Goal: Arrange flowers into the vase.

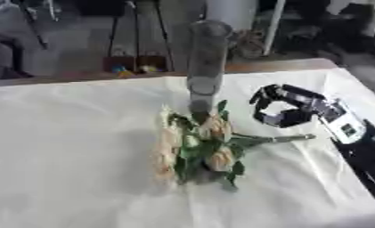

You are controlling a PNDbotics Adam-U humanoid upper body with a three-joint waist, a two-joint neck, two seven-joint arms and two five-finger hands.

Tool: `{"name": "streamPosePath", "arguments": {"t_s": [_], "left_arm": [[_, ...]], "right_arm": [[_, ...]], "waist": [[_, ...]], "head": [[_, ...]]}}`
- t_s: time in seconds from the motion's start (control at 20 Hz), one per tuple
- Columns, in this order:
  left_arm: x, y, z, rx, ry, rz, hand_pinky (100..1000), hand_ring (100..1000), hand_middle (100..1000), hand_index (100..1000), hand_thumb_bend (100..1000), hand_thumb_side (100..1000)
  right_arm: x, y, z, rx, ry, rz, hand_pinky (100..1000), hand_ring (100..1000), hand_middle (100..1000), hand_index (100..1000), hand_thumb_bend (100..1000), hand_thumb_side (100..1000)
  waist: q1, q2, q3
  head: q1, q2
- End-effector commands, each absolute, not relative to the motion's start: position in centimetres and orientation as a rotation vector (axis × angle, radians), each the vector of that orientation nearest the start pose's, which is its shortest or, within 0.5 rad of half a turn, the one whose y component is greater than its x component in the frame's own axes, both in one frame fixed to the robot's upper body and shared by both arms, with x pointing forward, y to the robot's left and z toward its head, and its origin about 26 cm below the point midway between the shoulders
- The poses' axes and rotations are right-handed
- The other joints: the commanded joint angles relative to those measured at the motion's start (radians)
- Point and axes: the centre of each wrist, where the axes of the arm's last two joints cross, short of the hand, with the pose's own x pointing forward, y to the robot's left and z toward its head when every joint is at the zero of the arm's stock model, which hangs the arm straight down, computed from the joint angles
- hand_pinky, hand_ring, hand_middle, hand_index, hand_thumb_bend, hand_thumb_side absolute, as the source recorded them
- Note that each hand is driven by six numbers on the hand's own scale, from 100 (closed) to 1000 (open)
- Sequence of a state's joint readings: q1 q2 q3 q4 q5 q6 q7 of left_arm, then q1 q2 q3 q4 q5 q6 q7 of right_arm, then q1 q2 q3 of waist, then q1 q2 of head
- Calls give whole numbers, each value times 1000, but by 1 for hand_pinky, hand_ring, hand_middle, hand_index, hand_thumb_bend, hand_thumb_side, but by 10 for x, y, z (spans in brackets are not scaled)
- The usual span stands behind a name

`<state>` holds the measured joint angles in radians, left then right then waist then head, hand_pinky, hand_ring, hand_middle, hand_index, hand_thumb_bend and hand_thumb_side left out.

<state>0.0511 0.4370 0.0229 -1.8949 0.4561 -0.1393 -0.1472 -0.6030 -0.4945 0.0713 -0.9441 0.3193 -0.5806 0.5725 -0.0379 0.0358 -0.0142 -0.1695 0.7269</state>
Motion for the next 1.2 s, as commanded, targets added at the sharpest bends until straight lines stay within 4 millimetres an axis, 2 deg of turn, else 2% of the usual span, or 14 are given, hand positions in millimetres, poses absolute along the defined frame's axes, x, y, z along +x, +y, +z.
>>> {"name": "streamPosePath", "arguments": {"t_s": [0.05,0.6,0.95,1.2], "left_arm": [[259,327,101,-195,-1969,-230,567,419,312,589,650,979],[259,326,99,-196,-1962,-233,566,419,312,590,648,982],[259,326,98,-196,-1958,-234,564,420,312,590,647,984],[258,326,97,-195,-1956,-233,563,420,312,590,648,984]], "right_arm": [[421,-365,82,-143,-1626,1473,700,735,744,627,304,456],[419,-359,69,-124,-1580,1525,697,721,740,637,303,460],[417,-359,58,-120,-1538,1548,682,661,706,637,302,454],[416,-360,56,-137,-1529,1563,688,690,727,663,307,453]], "waist": [[2,-10,0],[2,-9,1],[2,-9,3],[2,-9,3]], "head": [[-2,-6],[-2,-7],[-3,-7],[-2,-8]]}}
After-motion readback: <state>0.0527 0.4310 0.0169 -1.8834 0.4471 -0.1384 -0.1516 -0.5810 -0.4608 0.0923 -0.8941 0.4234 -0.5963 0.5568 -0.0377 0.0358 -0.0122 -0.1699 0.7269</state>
